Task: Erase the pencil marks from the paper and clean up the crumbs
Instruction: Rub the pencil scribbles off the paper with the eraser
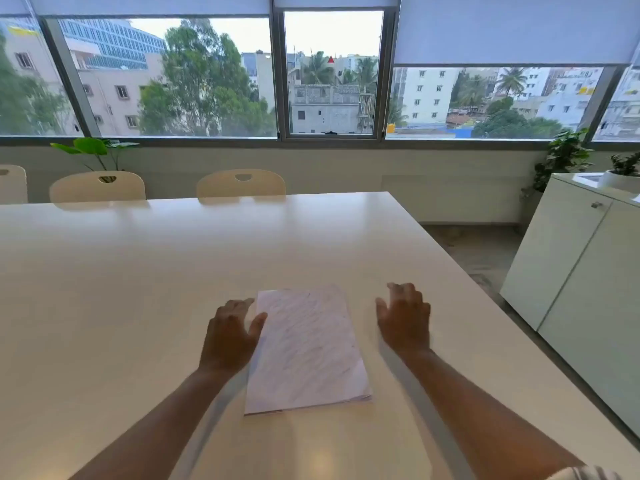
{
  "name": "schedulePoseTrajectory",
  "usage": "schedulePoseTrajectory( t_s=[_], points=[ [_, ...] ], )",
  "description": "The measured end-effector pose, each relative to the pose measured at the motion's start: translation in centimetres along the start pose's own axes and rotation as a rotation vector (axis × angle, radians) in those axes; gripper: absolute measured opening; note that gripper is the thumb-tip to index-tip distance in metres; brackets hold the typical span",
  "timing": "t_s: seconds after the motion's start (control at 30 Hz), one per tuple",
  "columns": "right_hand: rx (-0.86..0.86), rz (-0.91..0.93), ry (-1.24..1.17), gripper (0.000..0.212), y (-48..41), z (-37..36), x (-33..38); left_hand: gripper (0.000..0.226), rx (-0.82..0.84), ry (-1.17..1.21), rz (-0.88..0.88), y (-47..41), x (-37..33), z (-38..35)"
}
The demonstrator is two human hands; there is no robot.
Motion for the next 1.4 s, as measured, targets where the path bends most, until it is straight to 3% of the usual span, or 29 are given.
schedulePoseTrajectory(
  t_s=[0.13,0.2,0.5,0.63,0.8,0.93,1.07,1.4],
  points=[
    [0.206,-0.242,-0.081,0.041,-2.0,-0.1,-3.0,0.039,0.005,0.099,0.124,-0.2,2.4,0.0],
    [0.272,-0.256,-0.105,0.044,-2.1,-0.7,-3.5,0.038,0.018,0.13,0.151,-0.4,3.2,-0.8],
    [0.243,-0.238,-0.049,0.023,-2.1,-2.0,-3.4,0.039,0.05,0.179,0.223,-4.0,5.5,-3.1],
    [0.237,-0.23,-0.047,0.019,-2.1,-1.9,-2.9,0.046,0.141,0.137,0.204,-5.8,5.7,-3.8],
    [0.216,-0.135,-0.079,0.016,-0.6,-1.2,0.8,0.069,0.239,0.058,0.135,-7.7,5.2,-4.7],
    [0.272,0.054,-0.181,0.016,1.5,-1.6,5.4,0.06,0.279,0.021,0.109,-9.0,5.3,-5.4],
    [0.34,0.156,-0.226,0.016,2.9,-1.9,8.3,0.036,0.28,0.027,0.068,-9.8,5.1,-6.2],
    [0.444,0.199,-0.242,0.018,5.5,-2.0,8.4,0.032,0.258,0.025,-0.031,-8.8,3.8,-6.7]
  ],
)
Point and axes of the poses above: each hand's wrist, its own y-axis away from the middle knuckle, its own z-axis out of the back of the hand, x = y × z, the point moved 5 cm from there along -y, towards the middle knuckle, and after that the axes turned 13 degrees about -z, right-handed, at the moved point
